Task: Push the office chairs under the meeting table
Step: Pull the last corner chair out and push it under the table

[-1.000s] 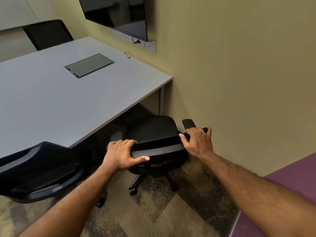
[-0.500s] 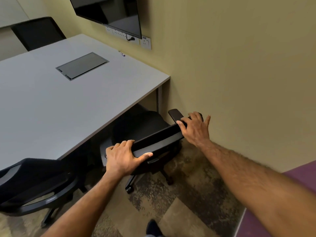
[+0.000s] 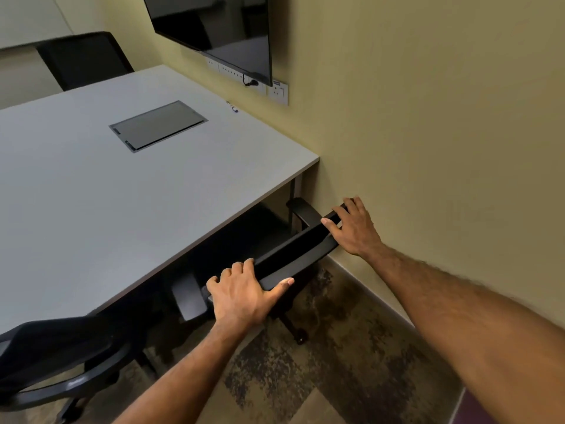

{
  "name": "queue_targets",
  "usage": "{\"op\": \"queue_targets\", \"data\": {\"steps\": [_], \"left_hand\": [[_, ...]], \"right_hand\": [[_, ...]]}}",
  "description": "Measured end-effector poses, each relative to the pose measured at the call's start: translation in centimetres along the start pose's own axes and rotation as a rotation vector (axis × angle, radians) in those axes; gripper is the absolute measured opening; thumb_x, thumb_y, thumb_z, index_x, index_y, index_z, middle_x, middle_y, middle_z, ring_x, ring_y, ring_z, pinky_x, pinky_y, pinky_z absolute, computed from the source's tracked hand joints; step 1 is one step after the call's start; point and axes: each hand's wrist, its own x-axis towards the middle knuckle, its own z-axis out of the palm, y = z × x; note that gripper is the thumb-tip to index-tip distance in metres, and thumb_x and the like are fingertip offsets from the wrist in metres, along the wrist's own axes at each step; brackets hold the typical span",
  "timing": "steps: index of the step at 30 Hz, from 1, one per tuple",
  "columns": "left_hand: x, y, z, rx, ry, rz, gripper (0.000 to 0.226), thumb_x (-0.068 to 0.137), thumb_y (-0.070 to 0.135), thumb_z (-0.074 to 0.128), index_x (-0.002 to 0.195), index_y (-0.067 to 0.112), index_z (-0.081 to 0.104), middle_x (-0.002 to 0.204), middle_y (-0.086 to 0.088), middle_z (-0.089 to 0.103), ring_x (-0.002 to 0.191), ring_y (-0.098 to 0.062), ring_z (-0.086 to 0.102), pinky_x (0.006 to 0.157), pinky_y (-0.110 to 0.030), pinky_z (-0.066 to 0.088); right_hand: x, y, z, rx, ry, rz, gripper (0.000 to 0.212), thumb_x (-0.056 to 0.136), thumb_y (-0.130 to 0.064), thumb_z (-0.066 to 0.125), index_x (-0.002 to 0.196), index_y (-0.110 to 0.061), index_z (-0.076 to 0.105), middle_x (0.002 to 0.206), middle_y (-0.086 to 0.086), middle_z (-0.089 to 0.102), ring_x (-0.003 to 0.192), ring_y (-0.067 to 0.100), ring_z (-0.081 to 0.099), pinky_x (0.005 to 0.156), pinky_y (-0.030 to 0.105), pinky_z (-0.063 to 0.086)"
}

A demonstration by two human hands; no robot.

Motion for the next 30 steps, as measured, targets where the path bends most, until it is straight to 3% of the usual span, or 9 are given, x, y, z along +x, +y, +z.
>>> {"op": "queue_targets", "data": {"steps": [3,9,15,21,26,30], "left_hand": [[1.2,0.7,0.0,-0.001,0.005,-0.025,0.116,0.067,0.100,0.004,0.148,0.024,0.039,0.138,-0.002,0.056,0.124,-0.025,0.054,0.104,-0.052,0.037],[3.5,3.1,0.2,-0.030,0.005,-0.107,0.117,0.066,0.099,0.002,0.151,0.026,0.035,0.144,0.000,0.052,0.130,-0.024,0.050,0.109,-0.052,0.034],[7.0,3.9,0.1,-0.059,0.016,-0.159,0.118,0.062,0.105,0.013,0.150,0.031,0.038,0.143,0.003,0.055,0.126,-0.022,0.054,0.101,-0.049,0.041],[9.1,3.4,-0.3,-0.052,0.100,-0.171,0.112,0.057,0.107,0.026,0.140,0.036,0.051,0.130,0.010,0.066,0.110,-0.017,0.066,0.085,-0.041,0.054],[10.6,2.3,-1.2,-0.059,0.126,-0.180,0.110,0.055,0.108,0.030,0.135,0.036,0.055,0.122,0.013,0.070,0.107,-0.015,0.066,0.081,-0.037,0.052],[12.0,1.0,-1.6,-0.096,0.134,-0.180,0.109,0.056,0.107,0.033,0.134,0.034,0.057,0.123,0.010,0.070,0.112,-0.018,0.065,0.087,-0.036,0.053]], "right_hand": [[2.8,0.3,0.0,-0.034,-0.009,-0.048,0.063,0.100,-0.061,0.035,0.144,-0.018,0.050,0.162,0.011,0.029,0.153,0.031,0.008,0.119,0.058,0.022],[7.9,1.3,-0.4,-0.061,-0.040,-0.160,0.062,0.100,-0.060,0.035,0.143,-0.018,0.050,0.158,0.010,0.033,0.151,0.030,0.013,0.117,0.059,0.026],[12.8,1.7,-1.2,-0.101,-0.123,-0.281,0.071,0.096,-0.069,0.029,0.148,-0.023,0.044,0.162,0.010,0.027,0.152,0.032,0.010,0.119,0.061,0.018],[15.6,1.4,-1.6,-0.145,-0.199,-0.356,0.089,0.085,-0.084,0.019,0.151,-0.028,0.039,0.164,0.008,0.022,0.154,0.034,0.001,0.116,0.070,0.007],[16.9,0.1,-1.8,-0.124,-0.220,-0.415,0.119,0.063,-0.099,0.001,0.152,-0.028,0.037,0.164,0.009,0.022,0.153,0.039,0.002,0.117,0.070,0.013],[18.4,-0.4,-2.0,-0.097,-0.329,-0.489,0.130,0.051,-0.107,0.013,0.156,-0.032,0.027,0.167,0.006,0.013,0.152,0.040,-0.011,0.117,0.071,0.012]]}}
